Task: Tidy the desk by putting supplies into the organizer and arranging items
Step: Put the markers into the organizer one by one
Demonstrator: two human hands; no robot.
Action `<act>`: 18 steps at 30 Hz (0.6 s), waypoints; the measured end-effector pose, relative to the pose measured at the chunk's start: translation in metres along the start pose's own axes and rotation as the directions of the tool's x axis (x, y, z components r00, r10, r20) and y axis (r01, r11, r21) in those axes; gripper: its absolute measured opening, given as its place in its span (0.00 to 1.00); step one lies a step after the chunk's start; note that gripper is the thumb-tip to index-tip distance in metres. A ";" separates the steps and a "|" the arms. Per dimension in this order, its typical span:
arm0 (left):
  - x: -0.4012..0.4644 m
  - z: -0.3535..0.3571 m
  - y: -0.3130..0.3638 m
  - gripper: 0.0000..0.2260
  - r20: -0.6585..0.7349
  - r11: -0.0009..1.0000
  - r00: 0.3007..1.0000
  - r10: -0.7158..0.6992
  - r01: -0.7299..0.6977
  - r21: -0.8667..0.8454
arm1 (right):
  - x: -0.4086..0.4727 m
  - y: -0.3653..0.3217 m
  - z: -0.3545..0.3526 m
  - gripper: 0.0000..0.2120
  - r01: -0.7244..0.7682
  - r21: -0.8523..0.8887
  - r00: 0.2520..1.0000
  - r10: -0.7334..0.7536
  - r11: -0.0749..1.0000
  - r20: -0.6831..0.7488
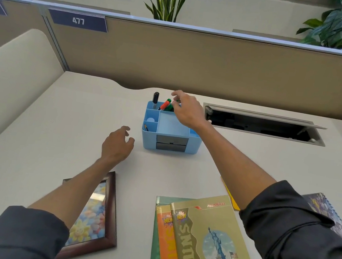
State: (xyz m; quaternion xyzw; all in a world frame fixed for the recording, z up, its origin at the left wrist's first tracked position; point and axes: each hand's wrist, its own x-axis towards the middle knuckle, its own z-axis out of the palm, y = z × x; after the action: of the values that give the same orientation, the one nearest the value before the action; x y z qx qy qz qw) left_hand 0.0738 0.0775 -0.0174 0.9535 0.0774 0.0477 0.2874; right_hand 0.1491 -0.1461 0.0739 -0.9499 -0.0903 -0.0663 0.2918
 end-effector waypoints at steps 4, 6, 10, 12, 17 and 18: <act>-0.002 -0.002 0.001 0.17 0.000 1.000 1.000 0.006 -0.006 0.003 | -0.007 0.010 -0.003 0.14 -0.006 0.029 1.000 0.007 1.000 -0.022; -0.004 -0.003 0.002 0.17 -0.002 1.000 1.000 0.011 -0.011 0.008 | -0.013 0.016 -0.007 0.13 -0.004 0.031 0.999 0.005 1.000 -0.037; -0.013 -0.003 0.007 0.17 -0.011 1.000 1.000 0.026 -0.026 0.002 | -0.034 0.031 -0.018 0.11 -0.007 0.023 0.998 0.008 1.000 -0.057; -0.018 -0.003 0.009 0.17 -0.007 0.999 0.999 0.033 -0.033 -0.007 | -0.045 0.040 -0.023 0.10 -0.017 0.020 0.998 0.018 1.000 -0.061; -0.036 -0.002 0.020 0.17 -0.010 0.998 0.999 0.052 -0.052 -0.018 | -0.073 0.065 -0.037 0.11 -0.061 0.038 0.996 0.064 0.997 -0.066; -0.040 -0.001 0.021 0.17 -0.007 0.998 0.998 0.057 -0.058 -0.021 | -0.079 0.070 -0.039 0.11 -0.068 0.037 0.995 0.070 0.997 -0.068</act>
State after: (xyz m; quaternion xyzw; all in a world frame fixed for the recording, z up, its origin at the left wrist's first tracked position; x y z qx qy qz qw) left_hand 0.0364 0.0537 -0.0067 0.9520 0.0504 0.0601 0.2959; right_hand 0.0841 -0.2352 0.0540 -0.9443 -0.0483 -0.0874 0.3135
